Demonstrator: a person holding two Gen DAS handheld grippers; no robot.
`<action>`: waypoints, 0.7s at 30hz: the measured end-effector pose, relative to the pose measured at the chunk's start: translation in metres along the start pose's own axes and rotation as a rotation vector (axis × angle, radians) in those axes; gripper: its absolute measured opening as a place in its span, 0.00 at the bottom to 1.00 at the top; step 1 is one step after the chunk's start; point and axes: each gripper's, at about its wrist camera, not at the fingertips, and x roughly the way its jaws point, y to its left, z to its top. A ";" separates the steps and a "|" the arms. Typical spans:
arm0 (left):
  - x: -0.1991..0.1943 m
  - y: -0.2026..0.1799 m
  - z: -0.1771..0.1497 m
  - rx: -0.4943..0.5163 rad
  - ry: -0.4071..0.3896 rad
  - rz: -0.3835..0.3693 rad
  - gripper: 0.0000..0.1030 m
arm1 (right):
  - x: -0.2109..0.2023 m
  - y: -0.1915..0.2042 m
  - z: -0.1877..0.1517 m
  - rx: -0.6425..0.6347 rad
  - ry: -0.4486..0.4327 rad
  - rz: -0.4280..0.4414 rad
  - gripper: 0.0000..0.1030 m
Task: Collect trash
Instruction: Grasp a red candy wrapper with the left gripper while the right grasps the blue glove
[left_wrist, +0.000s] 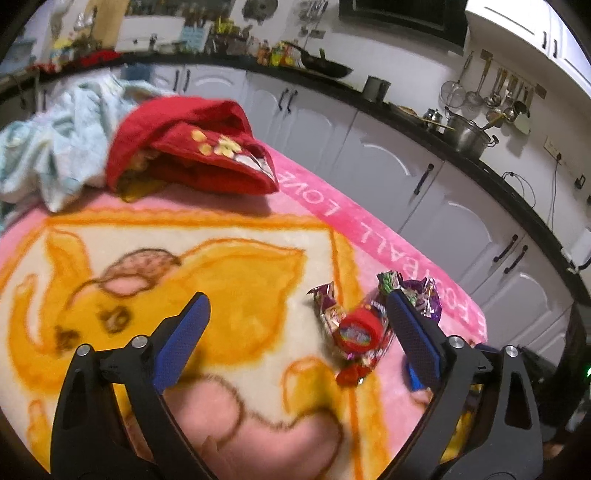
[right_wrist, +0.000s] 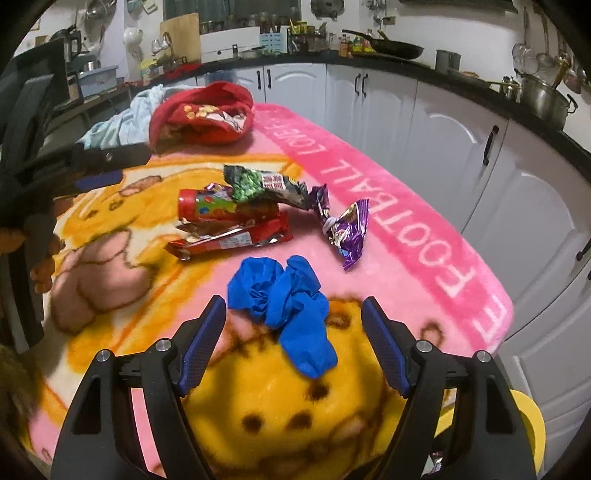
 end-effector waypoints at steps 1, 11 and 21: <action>0.007 0.001 0.003 -0.010 0.018 -0.011 0.82 | 0.005 -0.001 0.000 0.004 0.009 0.002 0.71; 0.074 0.014 0.013 -0.134 0.206 -0.160 0.54 | 0.029 -0.002 0.002 0.005 0.056 0.037 0.59; 0.092 0.017 0.007 -0.166 0.278 -0.204 0.15 | 0.027 0.007 -0.006 -0.042 0.082 0.078 0.19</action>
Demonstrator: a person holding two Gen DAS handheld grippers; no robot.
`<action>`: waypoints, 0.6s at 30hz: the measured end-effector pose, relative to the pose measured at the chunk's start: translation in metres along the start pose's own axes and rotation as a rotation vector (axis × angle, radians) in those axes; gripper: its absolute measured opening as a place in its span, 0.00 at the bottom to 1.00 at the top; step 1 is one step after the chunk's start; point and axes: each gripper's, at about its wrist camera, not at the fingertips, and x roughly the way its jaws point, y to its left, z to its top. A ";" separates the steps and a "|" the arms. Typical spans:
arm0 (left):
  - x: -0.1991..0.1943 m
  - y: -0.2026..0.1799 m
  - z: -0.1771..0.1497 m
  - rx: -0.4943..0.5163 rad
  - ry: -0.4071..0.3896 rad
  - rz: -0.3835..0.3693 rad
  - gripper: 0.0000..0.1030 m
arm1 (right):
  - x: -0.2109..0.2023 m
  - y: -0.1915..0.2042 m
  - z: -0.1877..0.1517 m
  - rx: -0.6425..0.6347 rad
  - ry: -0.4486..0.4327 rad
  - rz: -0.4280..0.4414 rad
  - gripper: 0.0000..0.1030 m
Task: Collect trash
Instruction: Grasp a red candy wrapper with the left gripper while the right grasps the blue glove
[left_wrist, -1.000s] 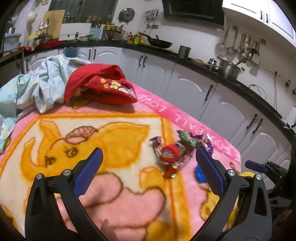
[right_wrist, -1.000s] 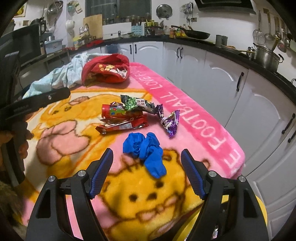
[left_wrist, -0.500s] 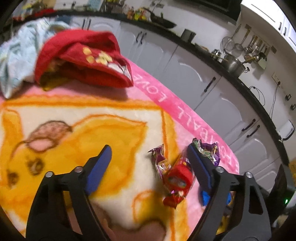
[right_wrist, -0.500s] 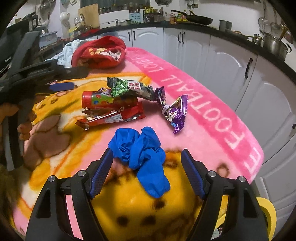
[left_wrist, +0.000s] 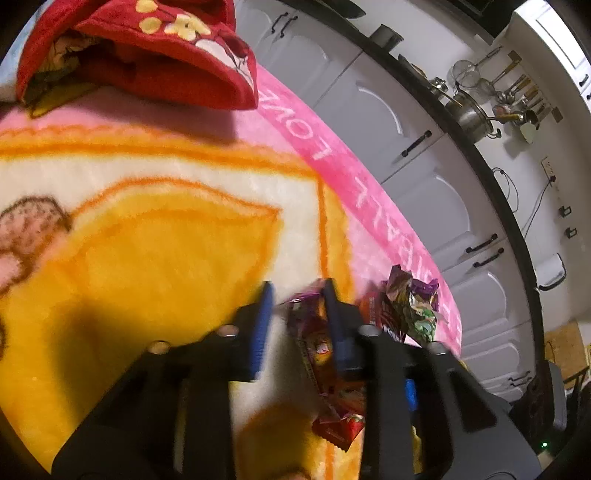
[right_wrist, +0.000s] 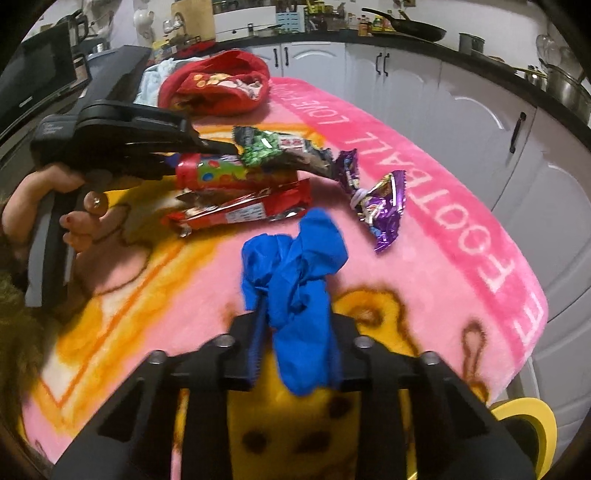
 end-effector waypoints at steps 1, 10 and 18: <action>-0.001 0.000 -0.001 0.003 0.003 -0.004 0.13 | -0.002 0.002 -0.001 -0.004 0.001 0.003 0.17; -0.031 0.003 -0.016 0.042 -0.059 0.060 0.10 | -0.012 0.016 -0.008 -0.010 -0.003 0.042 0.12; -0.071 0.005 -0.044 0.074 -0.133 0.113 0.09 | -0.028 0.029 -0.014 -0.038 -0.018 0.073 0.11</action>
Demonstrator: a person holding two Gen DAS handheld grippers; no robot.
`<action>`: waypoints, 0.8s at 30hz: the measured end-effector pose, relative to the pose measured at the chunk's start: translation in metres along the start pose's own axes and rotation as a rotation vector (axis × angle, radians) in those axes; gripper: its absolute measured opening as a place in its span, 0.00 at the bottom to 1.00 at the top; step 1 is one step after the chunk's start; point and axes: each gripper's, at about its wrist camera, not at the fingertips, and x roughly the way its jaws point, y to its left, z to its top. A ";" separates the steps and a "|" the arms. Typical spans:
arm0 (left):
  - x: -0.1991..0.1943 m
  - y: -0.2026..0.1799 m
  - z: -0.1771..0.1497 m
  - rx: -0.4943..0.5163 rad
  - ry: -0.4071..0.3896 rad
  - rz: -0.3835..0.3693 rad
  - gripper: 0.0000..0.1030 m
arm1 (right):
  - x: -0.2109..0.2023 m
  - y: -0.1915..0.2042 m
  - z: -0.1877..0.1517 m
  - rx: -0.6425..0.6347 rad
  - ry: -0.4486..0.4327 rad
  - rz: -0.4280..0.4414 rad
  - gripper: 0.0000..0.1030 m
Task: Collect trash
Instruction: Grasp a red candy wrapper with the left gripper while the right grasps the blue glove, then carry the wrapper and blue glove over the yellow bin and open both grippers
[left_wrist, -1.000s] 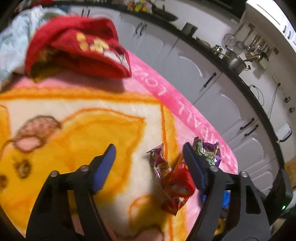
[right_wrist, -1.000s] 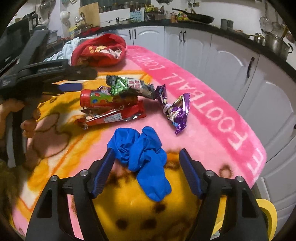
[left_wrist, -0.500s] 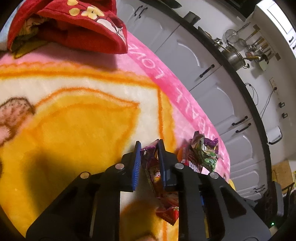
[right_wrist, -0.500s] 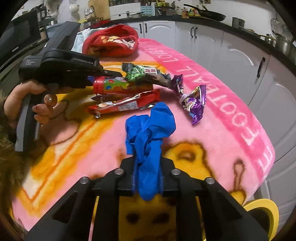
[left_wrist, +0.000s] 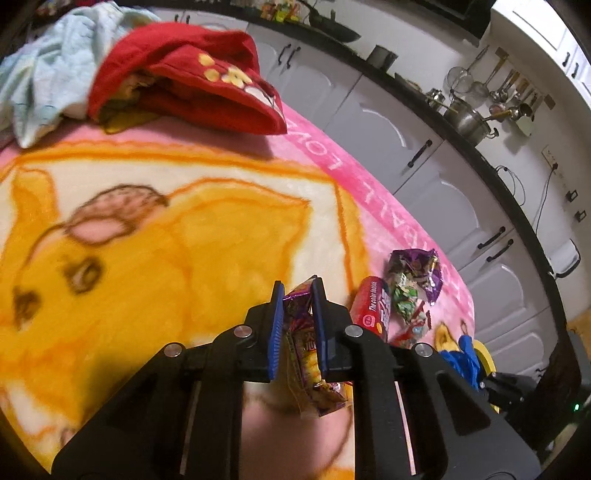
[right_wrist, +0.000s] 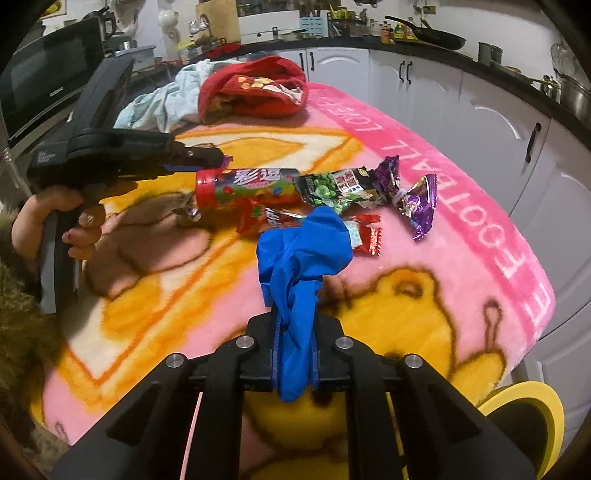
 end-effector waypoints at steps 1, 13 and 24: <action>-0.005 -0.001 -0.003 0.006 -0.010 0.012 0.09 | -0.001 0.001 0.000 -0.002 -0.002 0.001 0.11; -0.078 -0.047 -0.027 0.228 -0.280 0.189 0.09 | -0.031 0.008 -0.002 -0.018 -0.050 0.004 0.11; -0.092 -0.081 -0.045 0.240 -0.265 0.071 0.09 | -0.066 0.002 -0.006 -0.005 -0.112 -0.015 0.11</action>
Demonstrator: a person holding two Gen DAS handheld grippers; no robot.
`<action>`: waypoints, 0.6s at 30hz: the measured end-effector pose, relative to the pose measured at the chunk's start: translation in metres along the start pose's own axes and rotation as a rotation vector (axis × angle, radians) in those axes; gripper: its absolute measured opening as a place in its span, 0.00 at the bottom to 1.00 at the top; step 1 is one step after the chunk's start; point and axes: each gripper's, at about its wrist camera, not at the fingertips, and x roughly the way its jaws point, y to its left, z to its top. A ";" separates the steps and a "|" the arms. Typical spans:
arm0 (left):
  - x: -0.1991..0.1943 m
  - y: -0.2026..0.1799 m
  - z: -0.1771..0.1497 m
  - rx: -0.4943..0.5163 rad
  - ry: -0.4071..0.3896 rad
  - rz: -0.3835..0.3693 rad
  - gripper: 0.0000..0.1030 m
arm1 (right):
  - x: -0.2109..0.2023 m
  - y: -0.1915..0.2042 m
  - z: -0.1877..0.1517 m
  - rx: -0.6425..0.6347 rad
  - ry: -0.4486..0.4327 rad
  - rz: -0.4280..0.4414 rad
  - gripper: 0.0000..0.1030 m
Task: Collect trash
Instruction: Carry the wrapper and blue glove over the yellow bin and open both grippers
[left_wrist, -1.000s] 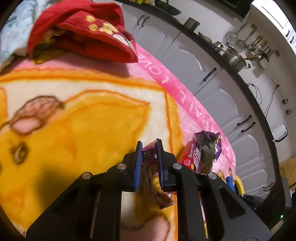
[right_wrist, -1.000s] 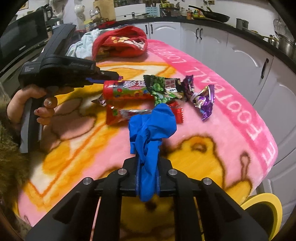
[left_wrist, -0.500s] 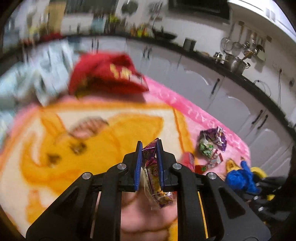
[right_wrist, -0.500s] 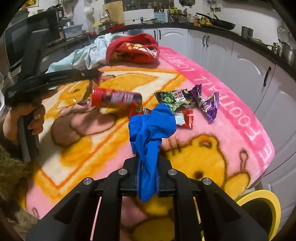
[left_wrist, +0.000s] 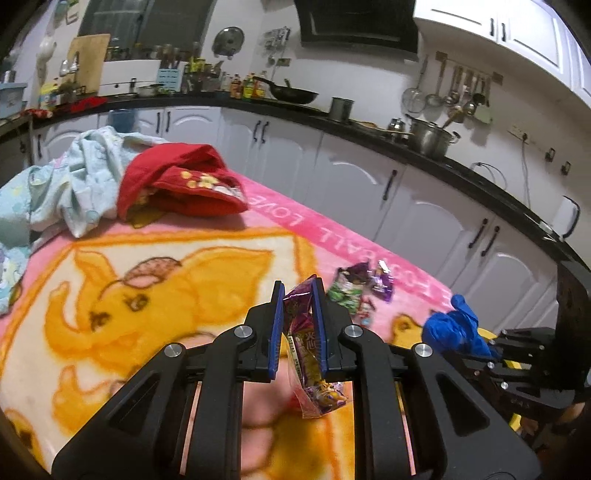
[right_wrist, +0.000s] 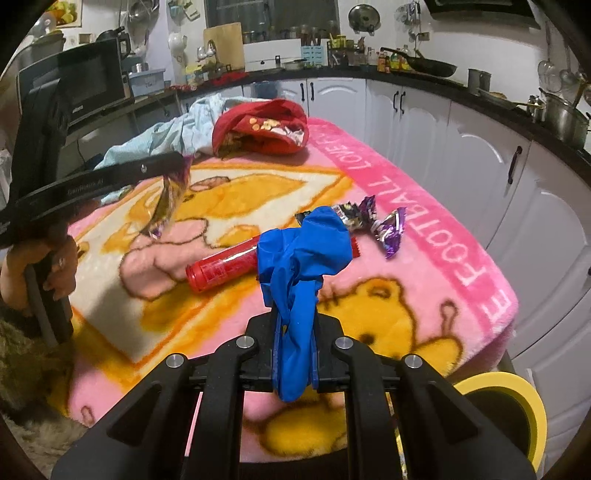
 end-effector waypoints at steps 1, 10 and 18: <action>0.000 -0.005 -0.001 0.005 0.000 -0.007 0.09 | -0.003 -0.001 0.000 0.003 -0.005 -0.003 0.11; 0.003 -0.048 -0.006 0.054 0.005 -0.086 0.09 | -0.032 -0.019 -0.008 0.041 -0.044 -0.046 0.11; 0.009 -0.087 -0.010 0.105 0.016 -0.150 0.09 | -0.059 -0.044 -0.022 0.101 -0.075 -0.093 0.11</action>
